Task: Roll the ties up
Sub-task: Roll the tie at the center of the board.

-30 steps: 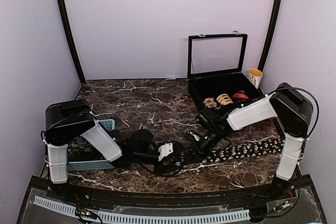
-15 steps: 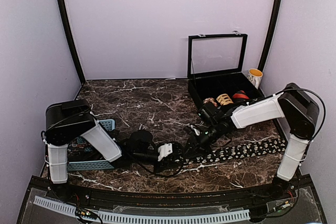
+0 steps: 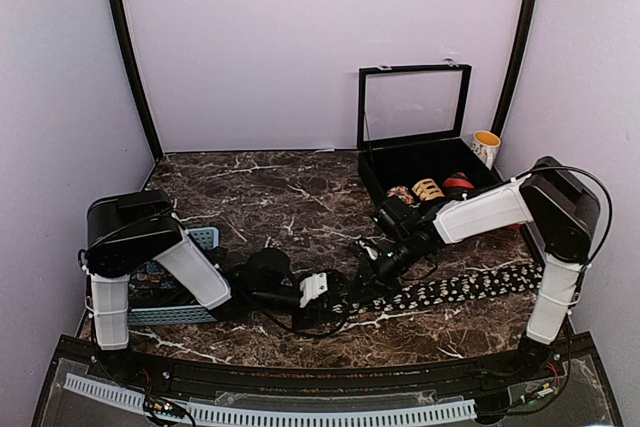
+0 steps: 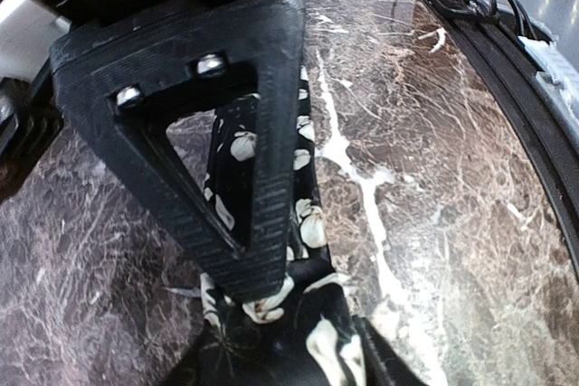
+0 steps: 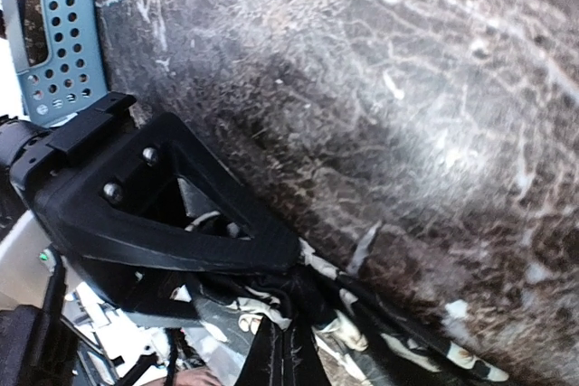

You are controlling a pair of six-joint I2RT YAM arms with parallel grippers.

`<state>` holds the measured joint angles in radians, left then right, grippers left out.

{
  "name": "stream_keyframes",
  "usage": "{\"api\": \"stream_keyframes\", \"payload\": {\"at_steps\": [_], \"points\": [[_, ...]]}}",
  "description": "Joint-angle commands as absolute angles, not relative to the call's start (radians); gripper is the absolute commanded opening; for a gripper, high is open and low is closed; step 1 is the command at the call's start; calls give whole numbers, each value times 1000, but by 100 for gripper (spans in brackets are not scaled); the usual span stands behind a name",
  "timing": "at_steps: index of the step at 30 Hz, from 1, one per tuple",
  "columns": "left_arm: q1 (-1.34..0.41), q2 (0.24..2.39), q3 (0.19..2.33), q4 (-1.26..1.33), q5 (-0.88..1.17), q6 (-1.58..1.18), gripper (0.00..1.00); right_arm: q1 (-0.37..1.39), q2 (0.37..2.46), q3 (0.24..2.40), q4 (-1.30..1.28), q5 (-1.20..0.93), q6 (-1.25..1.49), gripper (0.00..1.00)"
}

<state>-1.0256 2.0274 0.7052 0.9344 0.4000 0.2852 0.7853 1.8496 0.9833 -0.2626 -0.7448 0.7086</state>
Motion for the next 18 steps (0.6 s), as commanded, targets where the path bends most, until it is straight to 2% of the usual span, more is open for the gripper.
{"api": "stream_keyframes", "payload": {"at_steps": [1,4,7,15,18], "points": [[-1035,2007,667,886,404,270,51,781,1890,1008,-327,-675,638,0],[-1035,1982,636,917,378,248,57,781,1908,987,-330,-659,629,0],[-1034,1961,595,946,359,225,58,781,1918,960,-329,-637,622,0],[-1035,1999,612,1013,386,112,56,781,1930,928,-315,-581,617,0],[-1035,2016,640,1029,391,83,51,780,1931,929,-313,-577,615,0]]}}
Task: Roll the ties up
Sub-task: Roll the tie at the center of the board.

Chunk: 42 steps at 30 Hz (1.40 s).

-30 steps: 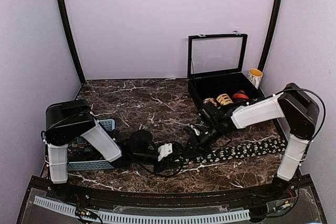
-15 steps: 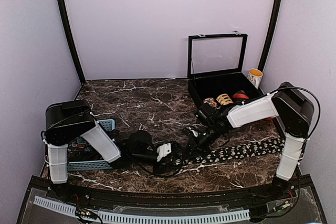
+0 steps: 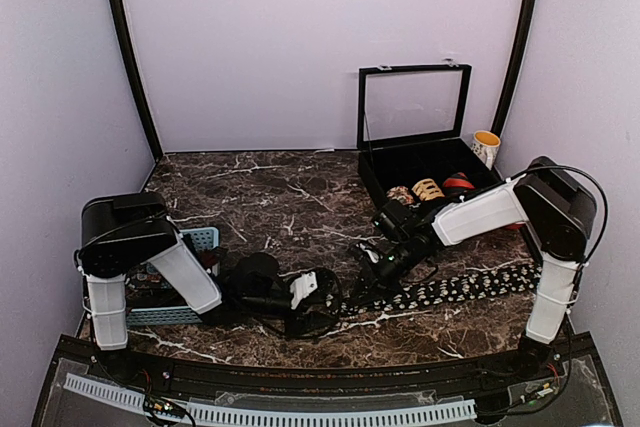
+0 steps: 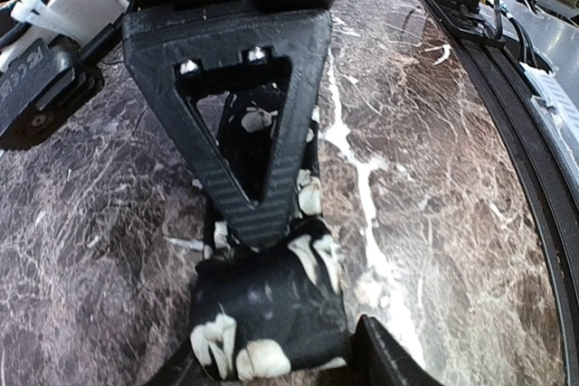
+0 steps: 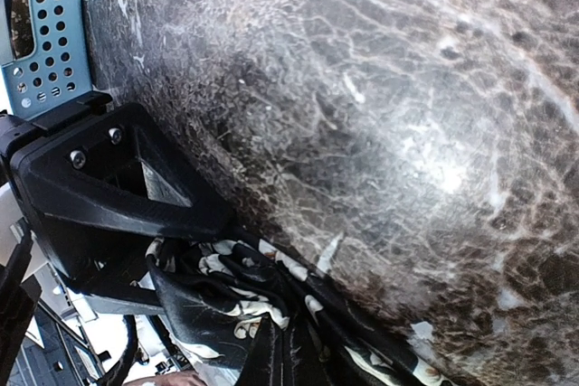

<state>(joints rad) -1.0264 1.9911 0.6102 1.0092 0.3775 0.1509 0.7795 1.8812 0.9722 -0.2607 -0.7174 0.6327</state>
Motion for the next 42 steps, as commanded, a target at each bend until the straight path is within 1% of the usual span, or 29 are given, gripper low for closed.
{"api": "stream_keyframes", "payload": {"at_steps": [1,3,11,15,20,23,24,26,28,30,31,33,36,39,42], "points": [[-1035,2017,646,1032,392,79,48,780,1931,929,-313,-573,615,0],[-1038,2012,656,1039,394,78,44,780,1930,927,-310,-573,616,0],[-1062,2061,769,974,394,116,37,782,1928,914,-286,-588,621,0],[-1069,2108,819,905,358,144,38,781,1925,918,-283,-592,620,0],[-1070,2136,811,853,320,153,41,782,1915,916,-279,-590,624,0],[-1069,2136,797,814,297,159,41,782,1910,916,-276,-590,626,0],[-1070,2134,797,792,288,162,39,782,1907,918,-275,-591,624,0],[-1070,2132,797,743,264,167,31,780,1896,922,-286,-588,620,0],[-1069,2119,790,691,266,180,28,775,1873,927,-306,-582,616,0],[-1070,2105,777,645,274,196,25,760,1833,915,-317,-581,620,8],[-1070,2099,773,613,278,204,24,749,1812,903,-316,-587,626,15],[-1071,2090,772,566,276,217,24,729,1769,884,-311,-603,638,25],[-1071,2083,775,520,263,227,24,718,1717,879,-291,-643,661,34],[-1071,2082,788,494,261,238,24,724,1683,877,-225,-708,718,38],[-1071,2083,797,486,261,246,25,740,1687,890,-193,-733,749,40]]}}
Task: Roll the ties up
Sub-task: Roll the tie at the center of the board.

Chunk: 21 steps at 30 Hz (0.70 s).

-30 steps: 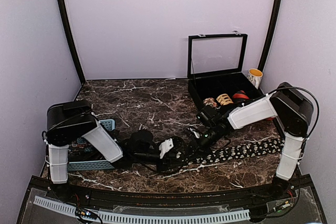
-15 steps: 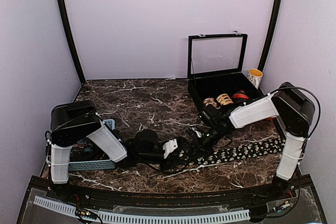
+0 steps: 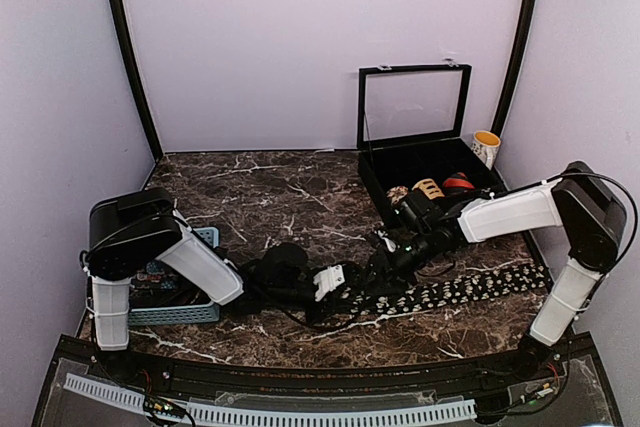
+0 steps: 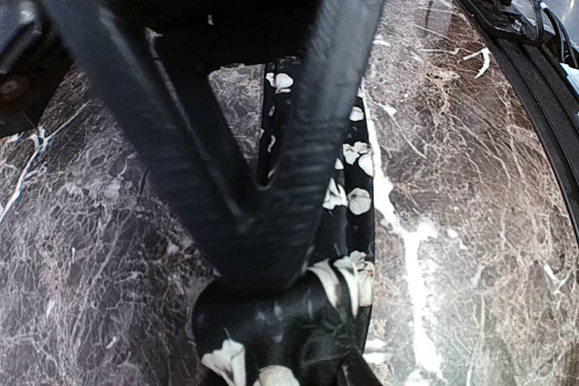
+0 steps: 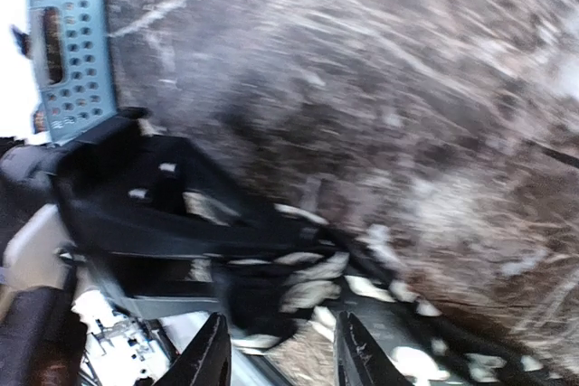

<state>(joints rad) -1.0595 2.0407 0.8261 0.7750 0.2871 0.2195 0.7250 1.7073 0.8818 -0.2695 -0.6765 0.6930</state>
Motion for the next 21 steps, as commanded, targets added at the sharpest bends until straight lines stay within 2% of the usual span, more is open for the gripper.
{"api": "stream_keyframes", "payload": {"at_steps": [1,6,14,16,17,19,21], "points": [[-1071,2084,798,485,261,250,25,743,1693,897,-200,-732,748,40],[-1071,2086,798,482,257,257,25,751,1719,910,-213,-737,742,36],[-1070,2084,800,487,259,244,27,761,1768,903,-264,-725,688,16],[-1070,2081,798,498,263,238,29,761,1768,899,-268,-717,677,6],[-1070,2079,796,504,261,227,30,760,1771,899,-274,-712,670,1],[-1070,2067,788,530,257,210,34,761,1772,901,-281,-702,660,0],[-1069,2047,772,571,240,193,43,759,1772,899,-281,-689,657,0]]}}
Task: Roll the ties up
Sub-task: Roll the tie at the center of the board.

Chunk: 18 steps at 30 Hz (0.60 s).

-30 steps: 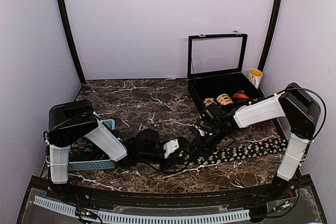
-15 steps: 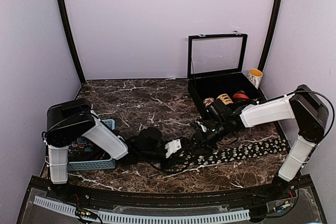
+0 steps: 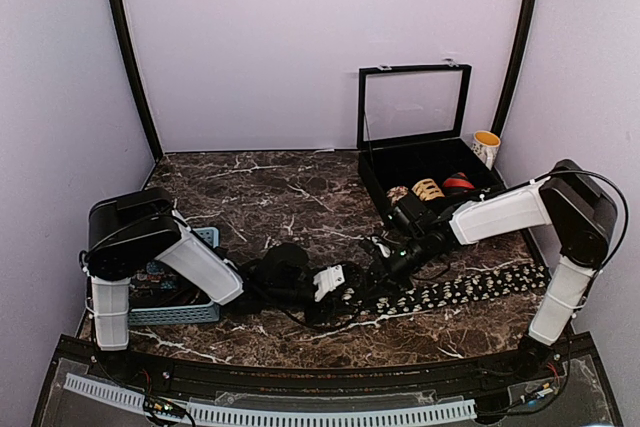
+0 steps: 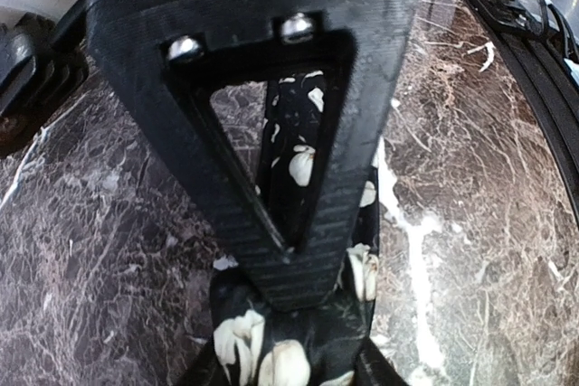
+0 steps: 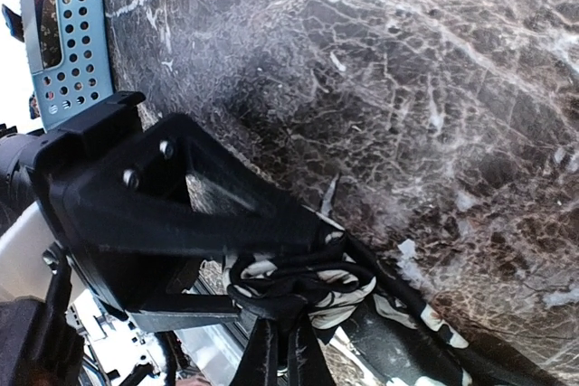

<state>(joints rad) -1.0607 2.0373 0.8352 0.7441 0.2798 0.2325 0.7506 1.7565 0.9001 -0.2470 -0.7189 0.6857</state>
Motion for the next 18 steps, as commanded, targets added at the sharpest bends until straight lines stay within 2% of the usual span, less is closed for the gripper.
{"api": "stream_keyframes", "payload": {"at_steps": [1,3,6,9,13,16,18], "points": [[-1069,2030,755,598,232,184,48,760,1773,896,-280,-685,655,0],[-1069,1990,726,658,197,158,58,760,1771,887,-279,-680,653,0],[-1069,1928,672,770,170,147,82,758,1765,869,-278,-670,649,0],[-1069,1873,635,861,182,147,98,755,1762,858,-279,-659,644,0],[-1057,1858,642,884,118,-22,99,746,1752,838,-276,-649,646,0],[-1017,1886,671,880,330,-54,99,737,1747,822,-271,-644,649,0],[-1008,1909,682,903,383,-45,99,730,1746,815,-268,-641,649,0]]}}
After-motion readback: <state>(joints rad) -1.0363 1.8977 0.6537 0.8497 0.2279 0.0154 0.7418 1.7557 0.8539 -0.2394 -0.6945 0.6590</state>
